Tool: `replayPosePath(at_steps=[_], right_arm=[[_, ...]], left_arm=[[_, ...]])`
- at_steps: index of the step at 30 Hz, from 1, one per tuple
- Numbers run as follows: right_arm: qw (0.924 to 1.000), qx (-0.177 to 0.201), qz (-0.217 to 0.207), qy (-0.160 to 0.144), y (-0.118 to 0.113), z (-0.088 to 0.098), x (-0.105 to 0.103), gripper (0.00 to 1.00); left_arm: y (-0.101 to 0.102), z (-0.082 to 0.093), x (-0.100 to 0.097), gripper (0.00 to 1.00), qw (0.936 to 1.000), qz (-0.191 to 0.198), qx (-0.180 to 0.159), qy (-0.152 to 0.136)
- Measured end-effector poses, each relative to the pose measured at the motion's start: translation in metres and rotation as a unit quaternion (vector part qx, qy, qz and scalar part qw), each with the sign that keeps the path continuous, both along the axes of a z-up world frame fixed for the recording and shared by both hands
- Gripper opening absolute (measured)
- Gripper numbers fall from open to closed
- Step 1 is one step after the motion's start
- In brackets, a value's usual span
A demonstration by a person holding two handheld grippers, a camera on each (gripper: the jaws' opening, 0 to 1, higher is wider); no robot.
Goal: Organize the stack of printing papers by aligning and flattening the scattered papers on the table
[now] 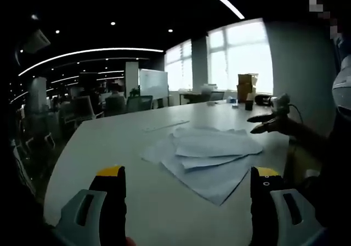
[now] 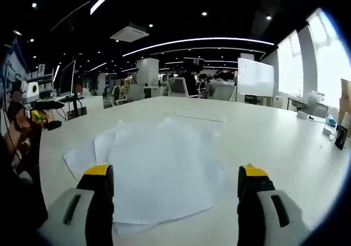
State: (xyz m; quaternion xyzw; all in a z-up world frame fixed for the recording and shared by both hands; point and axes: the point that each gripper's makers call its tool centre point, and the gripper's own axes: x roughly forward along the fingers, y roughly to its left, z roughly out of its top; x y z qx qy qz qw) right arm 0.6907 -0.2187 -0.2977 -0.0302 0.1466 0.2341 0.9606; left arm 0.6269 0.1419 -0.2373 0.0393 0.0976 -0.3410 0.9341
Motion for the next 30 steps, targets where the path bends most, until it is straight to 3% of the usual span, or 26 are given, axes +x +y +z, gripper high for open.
replayPosePath(at_steps=[12, 30], right_arm=[[0.9996, -0.008, -0.018, 0.021, -0.011, -0.027, 0.015, 0.88], [0.9978, -0.029, -0.034, 0.049, -0.022, -0.05, 0.029, 0.85]], left_arm=[[-0.002, -0.001, -0.001, 0.97, 1.0, -0.002, -0.002, 0.0], [-0.002, 0.001, -0.005, 0.96, 1.0, -0.006, -0.001, -0.001]])
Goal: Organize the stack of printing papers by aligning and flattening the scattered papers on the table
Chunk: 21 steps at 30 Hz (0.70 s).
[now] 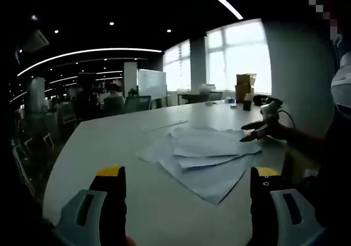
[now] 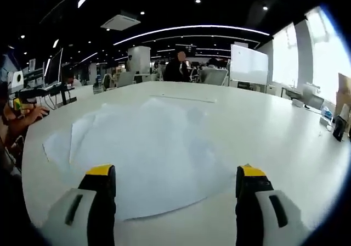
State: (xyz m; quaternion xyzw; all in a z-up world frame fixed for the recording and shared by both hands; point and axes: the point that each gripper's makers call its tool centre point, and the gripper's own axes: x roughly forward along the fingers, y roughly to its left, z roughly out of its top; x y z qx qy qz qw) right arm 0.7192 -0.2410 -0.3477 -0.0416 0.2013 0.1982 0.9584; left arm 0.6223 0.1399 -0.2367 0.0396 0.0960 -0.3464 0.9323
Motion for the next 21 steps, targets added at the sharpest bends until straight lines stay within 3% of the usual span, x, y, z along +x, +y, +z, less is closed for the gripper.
replayPosePath(at_steps=[21], right_arm=[[0.9999, -0.003, 0.012, 0.01, 0.0008, -0.0092, -0.0037, 0.75]], left_arm=[[0.0029, -0.0072, 0.0015, 0.96, 1.0, 0.002, -0.005, 0.006]])
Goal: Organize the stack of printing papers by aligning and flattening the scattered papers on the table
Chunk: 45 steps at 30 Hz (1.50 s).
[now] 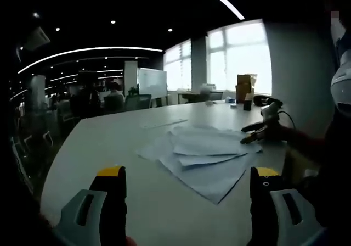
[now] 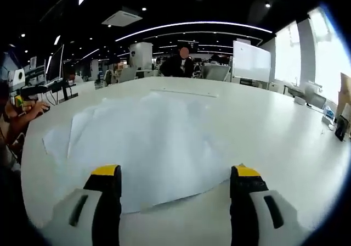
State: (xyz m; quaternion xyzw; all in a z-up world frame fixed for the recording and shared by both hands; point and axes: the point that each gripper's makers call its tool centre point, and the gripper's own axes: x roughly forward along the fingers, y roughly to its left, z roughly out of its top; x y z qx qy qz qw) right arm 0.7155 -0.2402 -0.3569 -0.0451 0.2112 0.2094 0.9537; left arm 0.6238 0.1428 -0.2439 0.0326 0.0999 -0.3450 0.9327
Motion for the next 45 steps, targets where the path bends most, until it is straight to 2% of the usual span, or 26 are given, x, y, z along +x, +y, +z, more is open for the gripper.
replayPosePath(at_steps=[5, 14, 27, 45], right_arm=[[0.9999, 0.001, 0.009, -0.004, 0.003, 0.002, -0.002, 0.66], [0.9998, 0.0, 0.019, -0.01, 0.007, 0.004, -0.008, 0.57], [0.998, -0.033, 0.035, -0.04, 0.012, 0.008, -0.012, 0.48], [0.9981, -0.03, 0.037, -0.04, 0.013, 0.007, -0.009, 0.47]], left_arm=[[0.002, -0.002, 0.0, 0.96, 1.0, 0.003, 0.0, 0.002], [0.0, -0.001, 0.0, 0.95, 1.0, 0.001, 0.004, 0.001], [-0.001, 0.001, -0.001, 0.95, 0.9999, 0.001, 0.013, 0.0], [-0.002, -0.002, 0.001, 0.94, 0.9999, 0.001, 0.011, 0.003]])
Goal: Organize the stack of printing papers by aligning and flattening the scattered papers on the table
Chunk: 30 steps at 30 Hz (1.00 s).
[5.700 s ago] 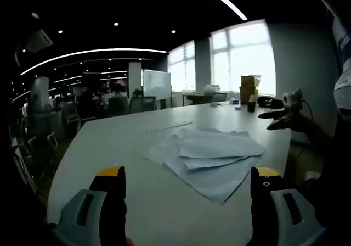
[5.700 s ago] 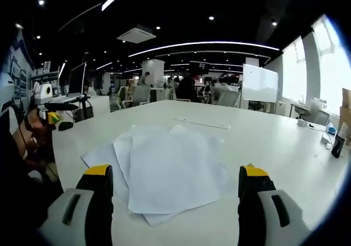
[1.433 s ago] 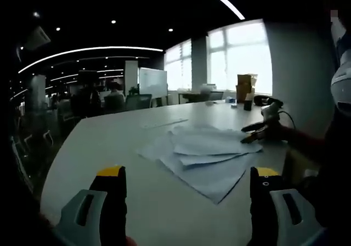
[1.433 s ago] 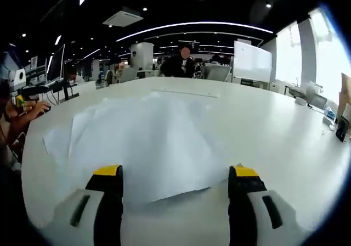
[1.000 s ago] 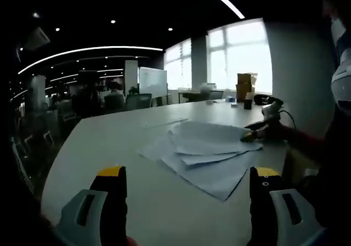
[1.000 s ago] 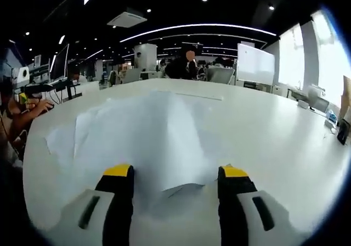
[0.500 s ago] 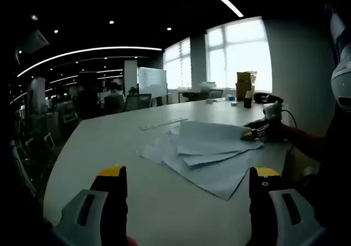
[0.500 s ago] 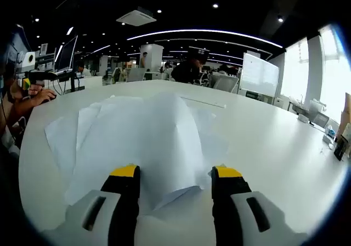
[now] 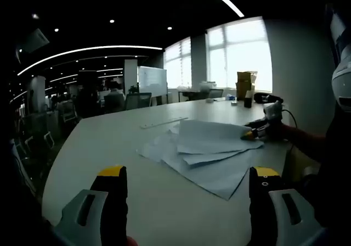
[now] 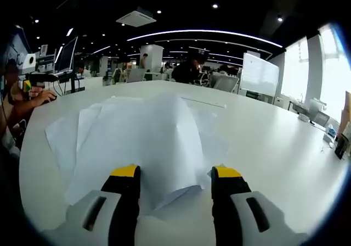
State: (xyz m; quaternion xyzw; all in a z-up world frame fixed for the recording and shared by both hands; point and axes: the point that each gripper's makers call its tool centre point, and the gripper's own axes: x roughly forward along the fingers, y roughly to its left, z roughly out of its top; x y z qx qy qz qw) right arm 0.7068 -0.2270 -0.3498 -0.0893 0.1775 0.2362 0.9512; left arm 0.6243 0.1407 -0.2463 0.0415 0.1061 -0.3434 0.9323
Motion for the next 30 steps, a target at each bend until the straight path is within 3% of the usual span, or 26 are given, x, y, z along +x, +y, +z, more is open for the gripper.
replayPosePath(at_steps=[24, 30], right_arm=[[1.0, 0.001, 0.0, -0.001, -0.0004, 0.0002, 0.0003, 0.47], [0.9999, -0.011, -0.002, -0.013, -0.0007, 0.0024, -0.0011, 0.38]], left_arm=[[0.0007, 0.0005, -0.0002, 0.94, 1.0, 0.002, -0.002, -0.001], [0.0009, 0.0008, -0.0002, 0.94, 1.0, 0.003, -0.002, -0.001]])
